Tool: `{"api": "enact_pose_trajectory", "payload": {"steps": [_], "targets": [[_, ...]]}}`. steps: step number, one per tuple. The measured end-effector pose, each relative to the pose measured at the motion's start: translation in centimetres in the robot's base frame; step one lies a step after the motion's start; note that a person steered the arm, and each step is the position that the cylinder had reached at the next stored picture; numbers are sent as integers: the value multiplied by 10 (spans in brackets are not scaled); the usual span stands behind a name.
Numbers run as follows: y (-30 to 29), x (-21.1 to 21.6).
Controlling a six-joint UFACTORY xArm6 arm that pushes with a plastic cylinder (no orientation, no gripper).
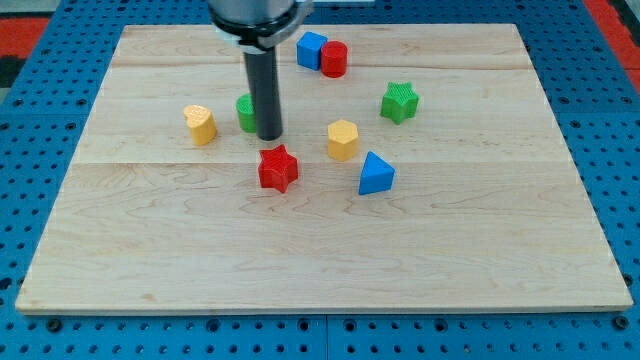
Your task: Slide the green circle to the red circle
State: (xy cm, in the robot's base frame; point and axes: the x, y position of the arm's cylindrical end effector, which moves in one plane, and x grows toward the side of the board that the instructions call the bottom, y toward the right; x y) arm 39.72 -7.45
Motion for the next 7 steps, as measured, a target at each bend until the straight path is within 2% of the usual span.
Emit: {"api": "enact_pose_trajectory", "payload": {"steps": [3,5,7], "targets": [[-55,-14],[-30,-35],[26,-46]]}}
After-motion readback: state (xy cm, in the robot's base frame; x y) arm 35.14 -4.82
